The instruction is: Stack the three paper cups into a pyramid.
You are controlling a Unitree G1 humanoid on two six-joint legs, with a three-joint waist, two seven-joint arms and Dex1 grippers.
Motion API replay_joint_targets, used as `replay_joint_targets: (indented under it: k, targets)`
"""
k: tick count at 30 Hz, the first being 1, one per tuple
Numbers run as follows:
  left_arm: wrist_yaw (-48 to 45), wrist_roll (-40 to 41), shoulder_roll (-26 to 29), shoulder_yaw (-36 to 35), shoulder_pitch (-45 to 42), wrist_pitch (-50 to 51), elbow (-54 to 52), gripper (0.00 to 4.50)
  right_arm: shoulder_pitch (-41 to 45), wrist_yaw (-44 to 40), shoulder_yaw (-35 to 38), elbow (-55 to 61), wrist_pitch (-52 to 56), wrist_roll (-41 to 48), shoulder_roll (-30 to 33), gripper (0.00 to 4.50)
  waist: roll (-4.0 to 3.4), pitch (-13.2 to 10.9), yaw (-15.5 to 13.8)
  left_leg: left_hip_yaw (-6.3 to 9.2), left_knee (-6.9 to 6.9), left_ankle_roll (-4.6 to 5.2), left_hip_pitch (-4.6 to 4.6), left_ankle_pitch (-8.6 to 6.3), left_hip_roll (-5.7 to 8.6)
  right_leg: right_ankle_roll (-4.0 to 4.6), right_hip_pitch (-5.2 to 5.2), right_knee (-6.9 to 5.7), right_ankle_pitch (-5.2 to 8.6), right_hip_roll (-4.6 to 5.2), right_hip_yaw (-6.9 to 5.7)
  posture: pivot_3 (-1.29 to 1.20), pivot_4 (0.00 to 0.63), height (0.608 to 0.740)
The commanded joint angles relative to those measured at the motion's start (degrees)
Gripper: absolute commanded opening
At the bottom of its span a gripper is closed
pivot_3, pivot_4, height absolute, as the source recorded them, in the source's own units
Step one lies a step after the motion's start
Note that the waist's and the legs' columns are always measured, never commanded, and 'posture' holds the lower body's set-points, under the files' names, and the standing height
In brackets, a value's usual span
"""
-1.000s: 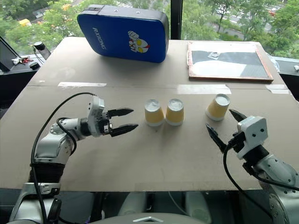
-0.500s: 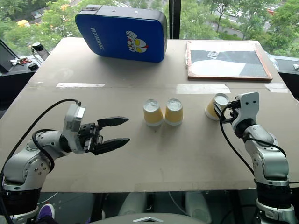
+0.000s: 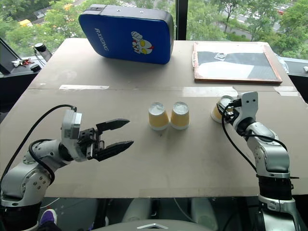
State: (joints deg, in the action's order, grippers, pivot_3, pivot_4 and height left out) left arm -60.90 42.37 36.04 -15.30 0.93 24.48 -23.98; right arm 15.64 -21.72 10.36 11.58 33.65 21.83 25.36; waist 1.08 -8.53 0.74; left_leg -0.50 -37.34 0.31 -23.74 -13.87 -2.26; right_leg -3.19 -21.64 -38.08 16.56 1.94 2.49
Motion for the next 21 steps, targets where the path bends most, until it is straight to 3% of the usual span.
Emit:
replay_joint_targets:
  k: [1, 5, 11, 21]
  targets:
    - [-0.92, 1.38, -2.65, -2.33, 0.72, -4.83, 1.91, 4.5, 2.51, -3.16, 0.14, 8.95, 1.94, 3.98, 2.12, 2.15, -0.02, -0.01, 0.11, 0.0, 0.0, 0.0, 0.0, 0.0, 0.0, 0.0, -0.01, 0.0, 0.0, 0.0, 0.01, 0.0, 0.15, 0.74]
    - [-4.16, 3.87, -0.27, -4.62, 2.54, -3.11, 4.54, 4.5, 11.62, -4.63, -3.44, 17.26, 10.69, 8.82, 5.05, 2.15, -0.09, -0.06, 1.14, -0.03, 0.03, 0.0, 0.03, 0.0, -0.08, 0.01, -0.05, -0.05, 0.0, -0.06, 0.04, 0.0, 0.15, 0.74]
    - [-7.52, 5.22, 0.74, -8.26, 5.14, -4.23, 7.44, 4.5, 20.63, -2.14, -8.78, 22.18, 21.92, 15.76, 1.99, 2.15, 0.0, -0.01, 1.08, 0.1, 0.07, 0.0, -0.04, 0.0, -0.09, 0.01, -0.03, 0.05, 0.0, 0.01, -0.1, 0.0, 0.15, 0.74]
    - [-9.41, 5.41, 0.86, -13.1, 9.17, -5.58, 9.55, 4.5, 24.11, -2.71, -16.6, 15.3, 21.17, 12.02, -1.4, 2.15, 0.01, -0.02, 1.19, 0.09, 0.07, 0.01, -0.05, 0.0, -0.08, 0.01, -0.05, 0.04, 0.0, 0.07, -0.12, 0.0, 0.15, 0.74]
